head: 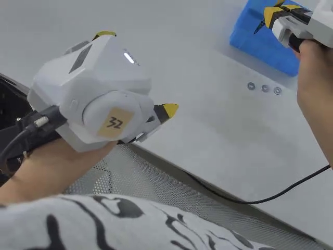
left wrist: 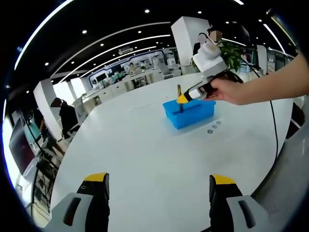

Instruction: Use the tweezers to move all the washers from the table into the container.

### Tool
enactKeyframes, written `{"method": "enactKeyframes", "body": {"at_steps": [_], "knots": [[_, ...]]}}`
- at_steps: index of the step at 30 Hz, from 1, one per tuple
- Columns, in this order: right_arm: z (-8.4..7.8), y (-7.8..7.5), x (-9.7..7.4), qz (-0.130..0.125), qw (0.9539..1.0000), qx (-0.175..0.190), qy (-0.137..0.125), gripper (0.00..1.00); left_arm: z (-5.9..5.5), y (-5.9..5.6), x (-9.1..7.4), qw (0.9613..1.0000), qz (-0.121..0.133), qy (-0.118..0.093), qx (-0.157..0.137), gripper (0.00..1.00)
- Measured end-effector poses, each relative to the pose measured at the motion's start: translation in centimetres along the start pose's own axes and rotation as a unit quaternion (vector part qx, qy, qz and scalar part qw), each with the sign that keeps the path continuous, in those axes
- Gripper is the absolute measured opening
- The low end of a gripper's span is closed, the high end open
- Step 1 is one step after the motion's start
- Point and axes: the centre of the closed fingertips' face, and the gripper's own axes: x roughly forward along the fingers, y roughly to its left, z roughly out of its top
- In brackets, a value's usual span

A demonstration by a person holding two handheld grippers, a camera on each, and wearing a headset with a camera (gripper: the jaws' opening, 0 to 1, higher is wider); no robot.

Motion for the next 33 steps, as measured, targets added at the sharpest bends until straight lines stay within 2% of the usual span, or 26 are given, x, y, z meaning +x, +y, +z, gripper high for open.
{"method": "enactKeyframes", "body": {"at_steps": [17,20,25,33], "knots": [[-0.4,-0.4,0.0,-0.007,0.9999,-0.006,0.005,0.04,-0.1,0.1,0.1,1.0000,0.002,0.000,0.001,0.87],[0.2,-0.5,-0.8,-0.006,1.0000,0.000,-0.001,0.04,0.0,0.1,0.1,1.0000,0.003,-0.001,0.001,0.87],[1.9,0.1,-3.5,-0.001,0.9995,0.016,-0.028,0.04,0.0,0.1,0.0,1.0000,0.002,-0.003,0.002,0.87],[2.9,2.8,-7.9,0.013,0.9976,0.040,-0.055,0.04,0.0,0.0,0.0,1.0000,0.001,-0.004,0.005,0.87]]}}
